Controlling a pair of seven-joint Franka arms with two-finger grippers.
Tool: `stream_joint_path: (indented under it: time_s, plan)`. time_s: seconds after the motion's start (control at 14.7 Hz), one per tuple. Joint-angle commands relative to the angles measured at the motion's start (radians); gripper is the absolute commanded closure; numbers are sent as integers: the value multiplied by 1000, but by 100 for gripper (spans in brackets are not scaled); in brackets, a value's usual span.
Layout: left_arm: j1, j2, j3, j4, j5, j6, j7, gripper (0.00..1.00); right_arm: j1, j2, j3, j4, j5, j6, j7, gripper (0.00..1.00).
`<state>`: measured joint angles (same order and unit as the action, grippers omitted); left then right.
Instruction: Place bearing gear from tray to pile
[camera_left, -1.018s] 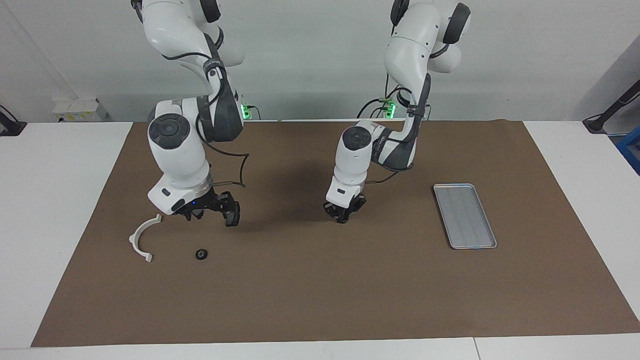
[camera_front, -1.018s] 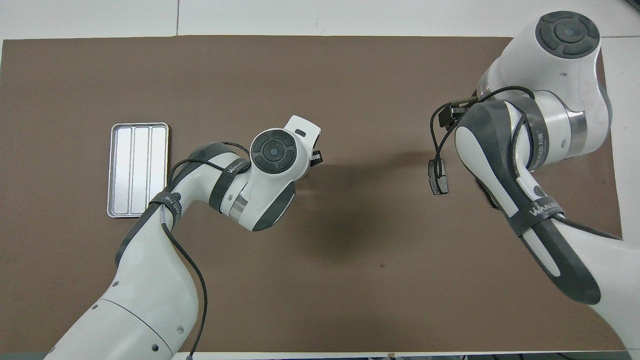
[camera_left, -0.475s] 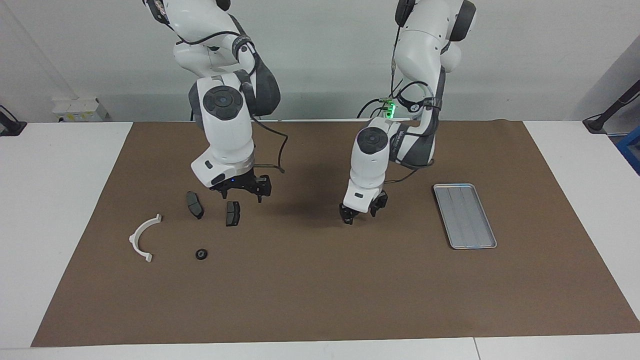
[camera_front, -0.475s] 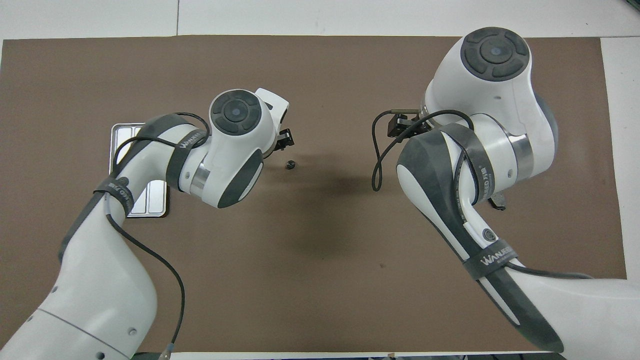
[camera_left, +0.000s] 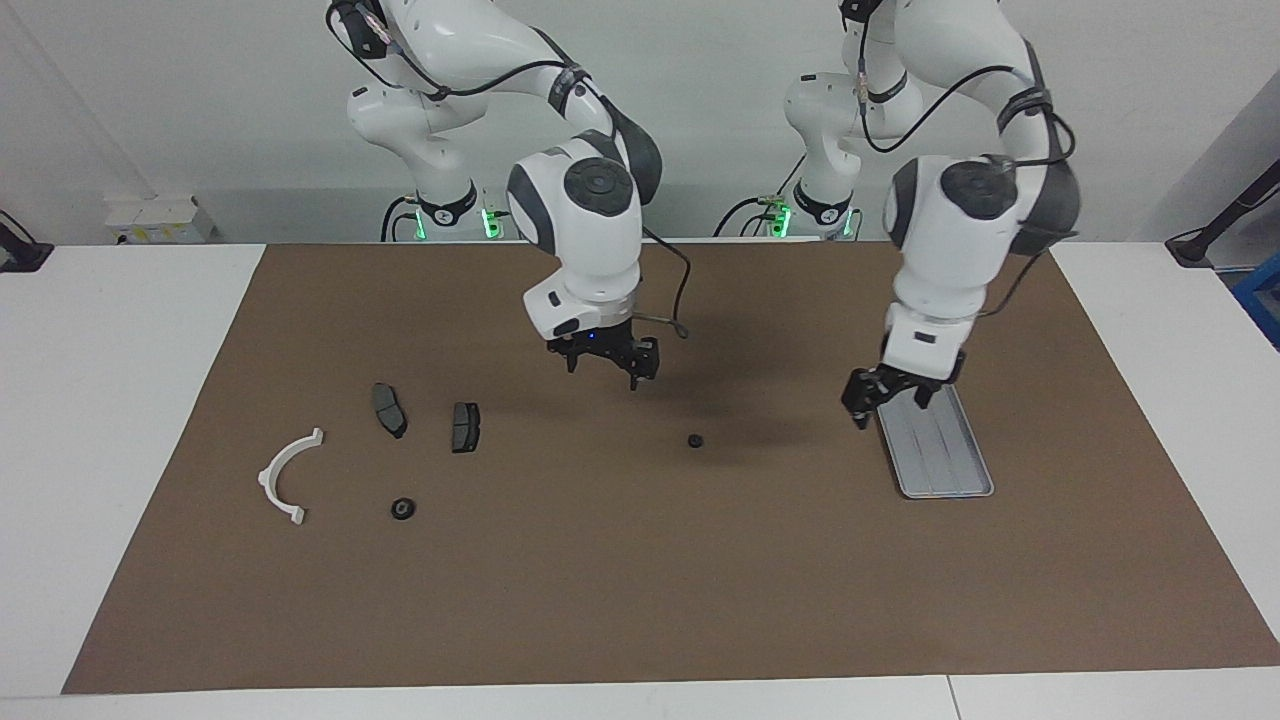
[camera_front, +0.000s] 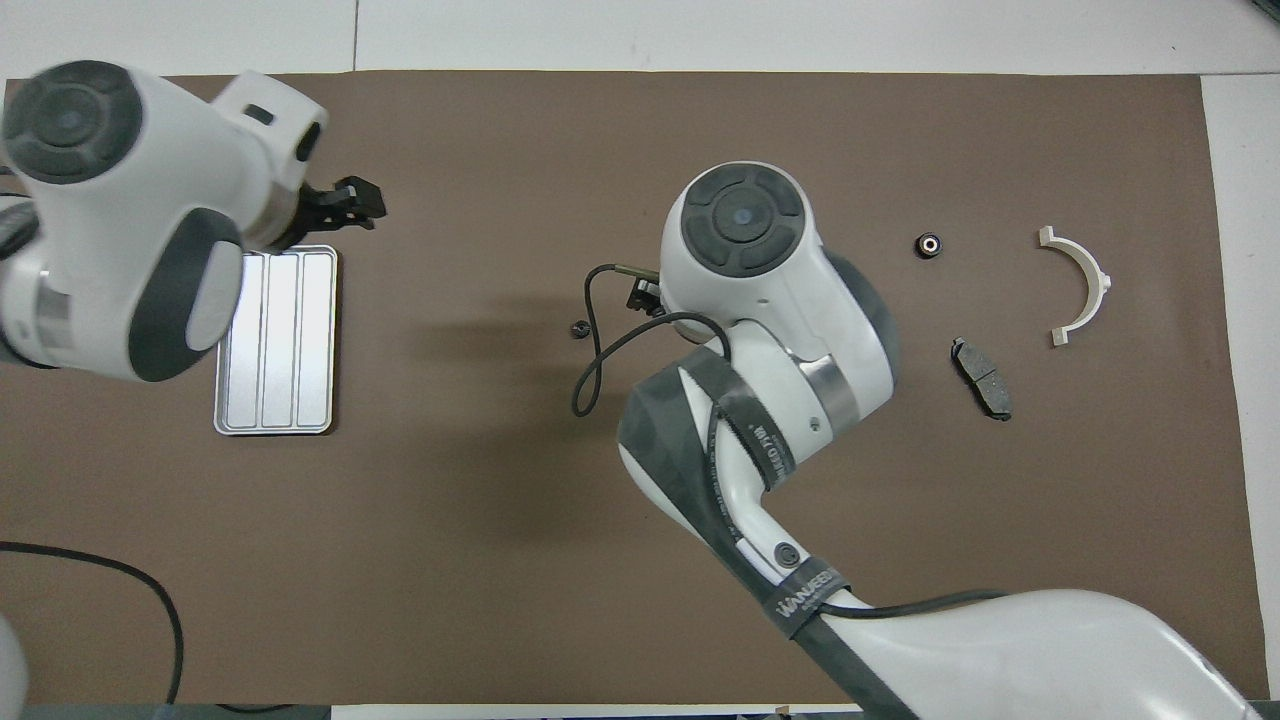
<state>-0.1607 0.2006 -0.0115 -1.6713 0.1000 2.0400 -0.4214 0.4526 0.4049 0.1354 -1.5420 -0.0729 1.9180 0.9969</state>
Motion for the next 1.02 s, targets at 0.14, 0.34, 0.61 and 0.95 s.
stream_joint_path:
  time_s: [0.14, 0.34, 0.61, 0.95]
  plan:
    - [150, -187, -1, -12, 14, -93, 196, 0, 106, 268, -8, 284, -73, -24, 193, 0]
    - [150, -213, -7, 87, 11, -445, 309, 0, 129, 356, -8, 387, -74, -24, 229, 0]
    - [150, -311, -8, -36, 0, -535, 334, 0, 158, 468, -19, 515, -76, -21, 246, 0]
    - [153, -392, -7, -213, -3, -356, 332, 0, 175, 525, -48, 530, -79, 16, 252, 0]
